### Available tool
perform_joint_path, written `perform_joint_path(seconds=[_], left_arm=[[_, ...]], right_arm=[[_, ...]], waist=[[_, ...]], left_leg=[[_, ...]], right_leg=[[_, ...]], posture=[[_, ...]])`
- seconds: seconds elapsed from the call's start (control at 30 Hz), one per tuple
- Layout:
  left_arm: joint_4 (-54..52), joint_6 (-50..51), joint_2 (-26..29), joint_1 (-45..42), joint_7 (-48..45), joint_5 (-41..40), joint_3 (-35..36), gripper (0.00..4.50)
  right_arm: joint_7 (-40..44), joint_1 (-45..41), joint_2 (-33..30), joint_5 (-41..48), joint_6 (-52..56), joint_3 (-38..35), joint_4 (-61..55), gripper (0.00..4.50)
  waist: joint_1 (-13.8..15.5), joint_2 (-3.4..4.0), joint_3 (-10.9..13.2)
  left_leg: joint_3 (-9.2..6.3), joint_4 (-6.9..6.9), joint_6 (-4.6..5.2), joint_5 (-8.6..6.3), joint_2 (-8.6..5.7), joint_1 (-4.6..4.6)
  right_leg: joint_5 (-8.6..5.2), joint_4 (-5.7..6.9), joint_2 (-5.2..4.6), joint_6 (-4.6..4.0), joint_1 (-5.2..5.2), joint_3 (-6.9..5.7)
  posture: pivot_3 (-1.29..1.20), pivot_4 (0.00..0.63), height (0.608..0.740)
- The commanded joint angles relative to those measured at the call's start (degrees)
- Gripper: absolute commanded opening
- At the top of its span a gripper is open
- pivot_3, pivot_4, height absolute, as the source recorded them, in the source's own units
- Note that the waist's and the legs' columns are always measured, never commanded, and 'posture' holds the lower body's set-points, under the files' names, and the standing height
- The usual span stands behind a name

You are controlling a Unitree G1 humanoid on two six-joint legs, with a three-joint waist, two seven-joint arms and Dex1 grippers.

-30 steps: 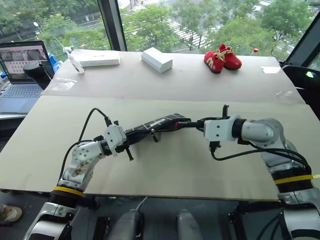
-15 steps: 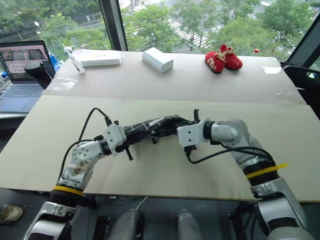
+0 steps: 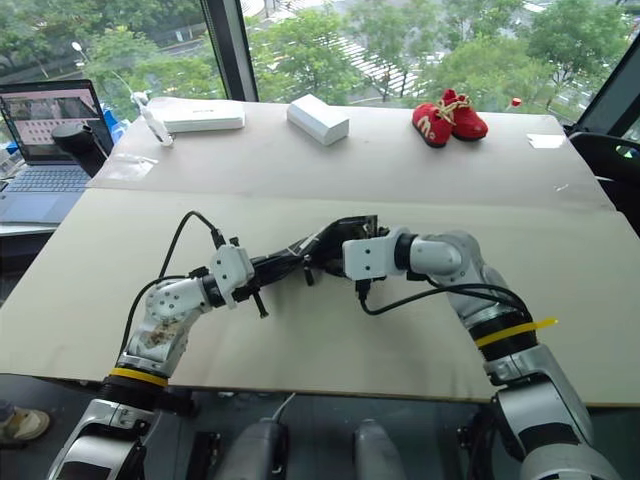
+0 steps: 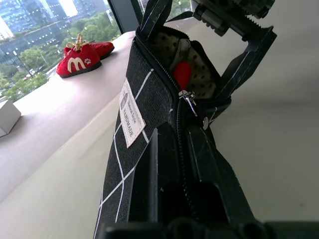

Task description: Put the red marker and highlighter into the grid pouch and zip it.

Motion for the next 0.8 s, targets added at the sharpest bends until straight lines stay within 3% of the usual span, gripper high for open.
perform_joint_path(seconds=[0.03, 0.13, 0.23, 0.33, 0.47, 0.67, 0.8], left_arm=[[-1.43, -0.98, 0.20, -0.32, 0.05, -0.52, 0.63, 0.00], [-1.62, -0.89, 0.32, -0.06, 0.01, -0.54, 0.64, 0.00], [-1.76, -0.92, 0.43, 0.16, -0.04, -0.52, 0.65, 0.00], [-1.82, -0.98, 0.61, 0.26, -0.06, -0.57, 0.69, 0.00], [-1.91, -0.96, 0.65, 0.33, -0.09, -0.63, 0.68, 0.00], [-2.02, -0.88, 0.32, 0.41, -0.13, -0.60, 0.35, 0.00], [-1.94, -0.90, 0.10, 0.37, -0.14, -0.54, 0.18, 0.00]], right_arm=[[3.11, -1.27, -1.41, 15.00, 9.37, -10.21, -3.27, 4.14], [6.60, -0.07, -2.07, 37.44, 36.66, -19.38, -9.33, 4.14], [10.36, 5.76, -6.04, 46.84, 51.65, -21.42, -15.21, 4.14], [11.18, 13.08, -8.58, 48.35, 57.33, -19.48, -20.27, 4.14], [5.67, 18.49, -4.60, 44.72, 57.50, -14.40, -24.90, 4.14], [-7.21, 16.68, 7.03, 36.16, 55.62, -7.12, -24.41, 4.14], [-9.91, 14.93, 11.65, 34.29, 55.68, -4.92, -24.12, 4.14]], waist=[[-0.02, 0.00, 0.00], [-0.06, 0.00, 0.00], [0.21, -0.01, -0.01], [0.09, -0.03, -0.02], [-0.51, -0.01, -0.02], [-1.57, -0.02, -0.02], [-1.35, -0.02, -0.02]], left_leg=[[0.00, 0.00, 0.00, 0.00, 0.00, 0.00], [-0.02, 0.00, 0.00, 0.00, 0.03, 0.01], [-0.12, 0.00, 0.01, 0.00, 0.04, 0.00], [-0.14, 0.00, 0.01, -0.01, 0.03, 0.02], [-0.07, 0.00, 0.01, 0.00, 0.02, 0.01], [-0.10, 0.00, 0.01, 0.00, 0.04, -0.01], [-0.09, 0.00, 0.00, 0.00, -0.01, -0.05]], right_leg=[[0.00, 0.00, 0.00, 0.00, 0.00, 0.00], [0.00, 0.03, 0.02, -0.01, 0.01, 0.00], [0.01, 0.04, 0.01, -0.02, 0.07, -0.08], [0.01, -0.03, 0.00, -0.01, 0.12, -0.11], [0.00, 0.01, 0.05, 0.00, 0.03, -0.01], [-0.01, 0.06, 0.10, 0.01, -0.03, -0.03], [-0.01, 0.03, 0.03, 0.01, -0.04, -0.01]], posture=[[0.00, 0.150, 0.729], [0.00, 0.150, 0.729], [0.00, 0.150, 0.729], [0.00, 0.150, 0.729], [0.00, 0.150, 0.729], [0.00, 0.150, 0.729], [0.00, 0.150, 0.729]])
